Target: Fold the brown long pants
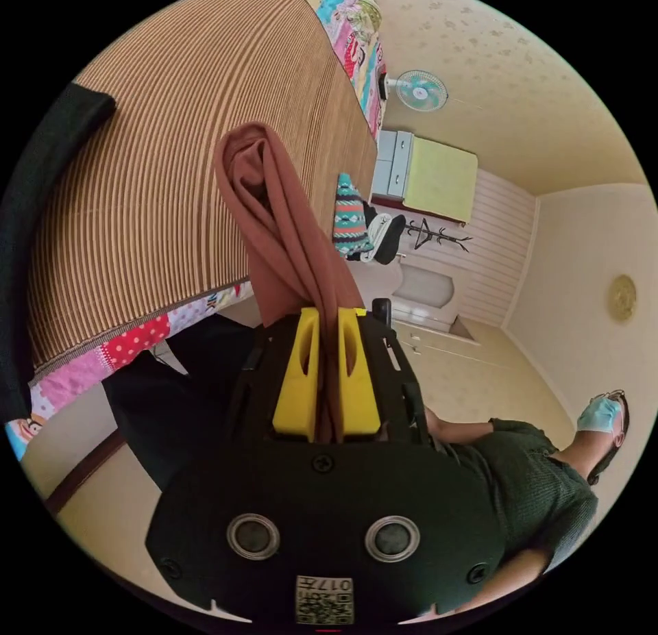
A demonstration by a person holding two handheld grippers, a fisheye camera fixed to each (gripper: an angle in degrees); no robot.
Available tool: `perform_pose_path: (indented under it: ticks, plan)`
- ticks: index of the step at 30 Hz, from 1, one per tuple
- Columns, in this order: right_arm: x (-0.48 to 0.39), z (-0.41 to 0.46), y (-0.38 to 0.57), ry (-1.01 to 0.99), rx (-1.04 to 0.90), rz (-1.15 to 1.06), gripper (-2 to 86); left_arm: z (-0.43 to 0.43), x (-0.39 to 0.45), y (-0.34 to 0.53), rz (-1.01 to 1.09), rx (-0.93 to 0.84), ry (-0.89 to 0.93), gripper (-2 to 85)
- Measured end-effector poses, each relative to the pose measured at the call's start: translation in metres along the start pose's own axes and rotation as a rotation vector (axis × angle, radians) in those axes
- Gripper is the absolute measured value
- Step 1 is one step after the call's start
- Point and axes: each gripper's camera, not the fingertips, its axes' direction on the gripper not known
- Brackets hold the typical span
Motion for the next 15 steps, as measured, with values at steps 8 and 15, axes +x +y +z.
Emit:
perform_pose_path:
  ticks: [8, 15]
  plan:
    - [-0.1, -0.166, 0.076, -0.009, 0.256, -0.336, 5.0, 0.103, 0.117, -0.049, 0.269, -0.081, 0.099, 4.7]
    - [-0.121, -0.314, 0.094, 0.053, 0.369, -0.479, 5.0, 0.274, 0.189, -0.116, 0.425, -0.129, 0.006, 4.7]
